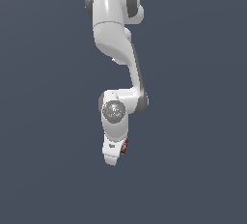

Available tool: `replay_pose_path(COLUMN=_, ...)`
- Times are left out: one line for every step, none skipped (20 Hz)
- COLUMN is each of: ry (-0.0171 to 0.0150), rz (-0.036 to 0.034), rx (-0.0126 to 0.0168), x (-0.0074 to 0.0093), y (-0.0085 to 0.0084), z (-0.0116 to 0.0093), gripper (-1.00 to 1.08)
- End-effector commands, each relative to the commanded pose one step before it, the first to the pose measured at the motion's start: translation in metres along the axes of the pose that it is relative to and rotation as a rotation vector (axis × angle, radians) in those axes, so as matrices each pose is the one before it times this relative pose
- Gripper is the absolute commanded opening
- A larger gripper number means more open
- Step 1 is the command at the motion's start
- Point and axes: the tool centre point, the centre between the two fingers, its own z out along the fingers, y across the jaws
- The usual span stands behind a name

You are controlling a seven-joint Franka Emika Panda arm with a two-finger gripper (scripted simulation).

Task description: Pick up the object and move it to a goal position.

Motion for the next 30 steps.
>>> replay_pose_path(ry=0.00043, rz=0.00039, rx=-0.00216, x=0.00002, y=0.00140, z=-0.00045, gripper=1.00)
replay_pose_path(ry=0.00000, rz=0.00000, rx=0.00000, x=0.00000, y=0.00000, z=0.00000, gripper=-1.00)
replay_pose_path(ry=0.00000, rz=0.00000, rx=0.00000, x=0.00000, y=0.00000, z=0.00000, gripper=-1.00)
replay_pose_path(ry=0.00000, rz=0.00000, rx=0.00000, x=0.00000, y=0.00000, z=0.00000, gripper=-1.00)
replay_pose_path(ry=0.00000, rz=0.00000, rx=0.00000, x=0.00000, y=0.00000, z=0.00000, gripper=-1.00)
replay_pose_path(ry=0.00000, rz=0.00000, rx=0.00000, x=0.00000, y=0.00000, z=0.00000, gripper=-1.00)
replay_pose_path(ry=0.00000, rz=0.00000, rx=0.00000, x=0.00000, y=0.00000, z=0.00000, gripper=-1.00)
replay_pose_path(ry=0.00000, rz=0.00000, rx=0.00000, x=0.00000, y=0.00000, z=0.00000, gripper=-1.00)
replay_pose_path(ry=0.00000, rz=0.00000, rx=0.00000, x=0.00000, y=0.00000, z=0.00000, gripper=-1.00)
replay_pose_path(ry=0.00000, rz=0.00000, rx=0.00000, x=0.00000, y=0.00000, z=0.00000, gripper=-1.00)
replay_pose_path(ry=0.00000, rz=0.00000, rx=0.00000, x=0.00000, y=0.00000, z=0.00000, gripper=-1.00)
replay_pose_path(ry=0.00000, rz=0.00000, rx=0.00000, x=-0.00002, y=-0.00004, z=-0.00001, gripper=-1.00)
replay_pose_path(ry=0.00000, rz=0.00000, rx=0.00000, x=0.00004, y=-0.00004, z=-0.00026, gripper=-1.00)
replay_pose_path(ry=0.00000, rz=0.00000, rx=0.00000, x=0.00011, y=-0.00012, z=-0.00079, gripper=-1.00)
replay_pose_path(ry=0.00000, rz=0.00000, rx=0.00000, x=0.00018, y=-0.00021, z=-0.00132, gripper=-1.00)
replay_pose_path(ry=0.00000, rz=0.00000, rx=0.00000, x=0.00025, y=-0.00029, z=-0.00185, gripper=-1.00)
replay_pose_path(ry=0.00000, rz=0.00000, rx=0.00000, x=0.00032, y=-0.00038, z=-0.00239, gripper=-1.00)
replay_pose_path(ry=0.00000, rz=0.00000, rx=0.00000, x=0.00040, y=-0.00046, z=-0.00294, gripper=-1.00)
replay_pose_path(ry=0.00000, rz=0.00000, rx=0.00000, x=0.00047, y=-0.00055, z=-0.00350, gripper=-1.00)
replay_pose_path(ry=0.00000, rz=0.00000, rx=0.00000, x=0.00055, y=-0.00064, z=-0.00407, gripper=-1.00)
replay_pose_path(ry=-0.00062, rz=-0.00029, rx=0.00004, x=0.00086, y=-0.00077, z=-0.00454, gripper=-1.00)
replay_pose_path(ry=0.00000, rz=0.00000, rx=0.00000, x=0.00071, y=-0.00082, z=-0.00526, gripper=-1.00)
replay_pose_path(ry=0.00000, rz=0.00000, rx=0.00000, x=0.00080, y=-0.00092, z=-0.00589, gripper=-1.00)
replay_pose_path(ry=0.00000, rz=0.00000, rx=0.00000, x=0.00089, y=-0.00101, z=-0.00653, gripper=-1.00)
replay_pose_path(ry=-0.00060, rz=-0.00033, rx=-0.00007, x=0.00124, y=-0.00117, z=-0.00716, gripper=-1.00)
replay_pose_path(ry=0.00000, rz=0.00000, rx=0.00000, x=0.00107, y=-0.00122, z=-0.00790, gripper=-1.00)
replay_pose_path(ry=0.00000, rz=0.00000, rx=0.00000, x=0.00117, y=-0.00133, z=-0.00864, gripper=-1.00)
replay_pose_path(ry=0.00000, rz=0.00000, rx=0.00000, x=0.00128, y=-0.00144, z=-0.00938, gripper=-1.00)
replay_pose_path(ry=-0.00057, rz=-0.00038, rx=-0.00004, x=0.00169, y=-0.00159, z=-0.01000, gripper=-1.00)
replay_pose_path(ry=0.00000, rz=0.00000, rx=0.00000, x=0.00146, y=-0.00162, z=-0.01067, gripper=-1.00)
